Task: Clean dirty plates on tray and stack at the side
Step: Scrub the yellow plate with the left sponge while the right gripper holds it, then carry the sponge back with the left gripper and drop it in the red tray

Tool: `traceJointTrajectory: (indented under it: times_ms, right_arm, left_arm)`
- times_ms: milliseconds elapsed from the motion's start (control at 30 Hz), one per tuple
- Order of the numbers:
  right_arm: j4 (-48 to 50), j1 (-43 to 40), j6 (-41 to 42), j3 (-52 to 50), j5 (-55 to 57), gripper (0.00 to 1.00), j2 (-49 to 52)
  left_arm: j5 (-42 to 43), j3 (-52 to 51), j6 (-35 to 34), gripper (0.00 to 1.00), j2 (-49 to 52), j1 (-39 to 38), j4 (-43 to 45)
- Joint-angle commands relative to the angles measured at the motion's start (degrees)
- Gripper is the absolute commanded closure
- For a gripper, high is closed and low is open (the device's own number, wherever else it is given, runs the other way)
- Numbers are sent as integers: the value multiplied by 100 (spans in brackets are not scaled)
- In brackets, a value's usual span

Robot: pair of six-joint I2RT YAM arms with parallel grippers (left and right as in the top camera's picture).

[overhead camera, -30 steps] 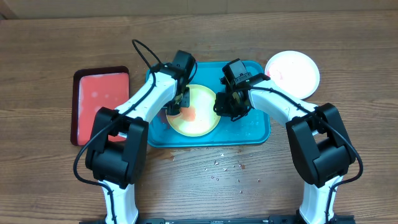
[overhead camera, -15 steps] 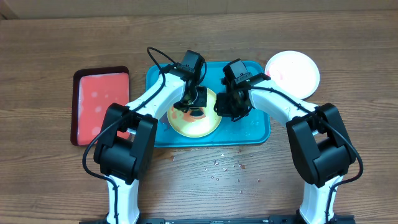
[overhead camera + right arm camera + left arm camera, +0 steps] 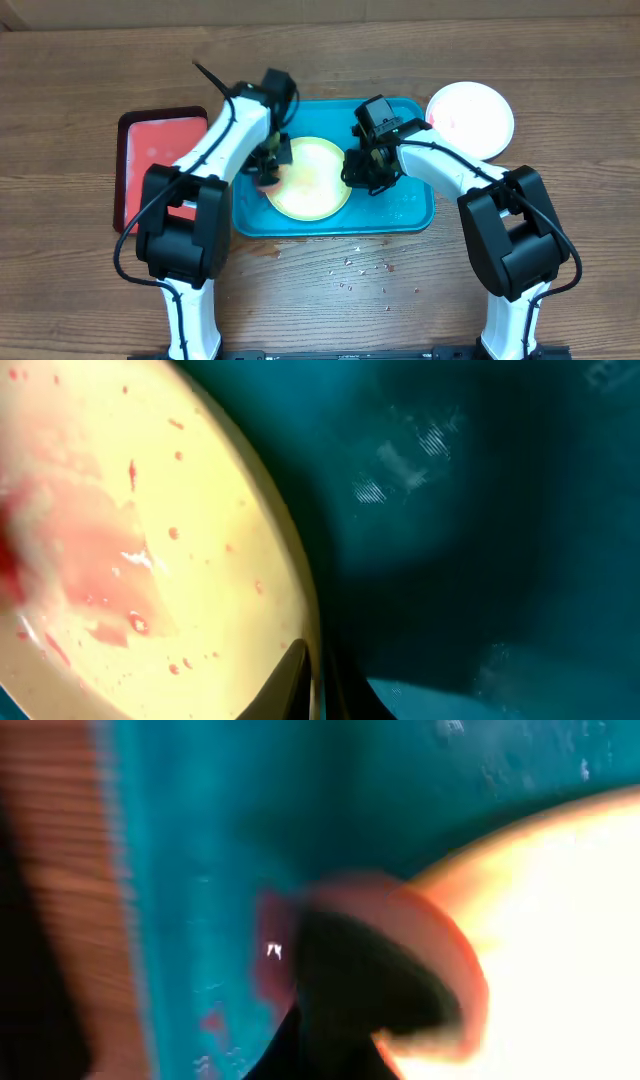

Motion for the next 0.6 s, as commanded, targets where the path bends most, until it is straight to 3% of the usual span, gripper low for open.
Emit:
traceJointTrajectory:
  times_ms: [0, 133, 267, 567]
  right_arm:
    - [-68, -72, 26, -55, 365, 92, 201]
    - [-68, -72, 24, -55, 365, 92, 201]
    - [-87, -72, 17, -55, 367, 92, 201]
    - [-85, -72, 7, -55, 474, 92, 201]
  left_arm:
    - [-205, 590, -205, 96, -98, 208, -293]
    - [44, 850, -203, 96, -374, 341, -494]
    - [-238, 848, -203, 96, -623, 671, -671]
    - [-466, 610, -205, 96, -511, 2068, -863]
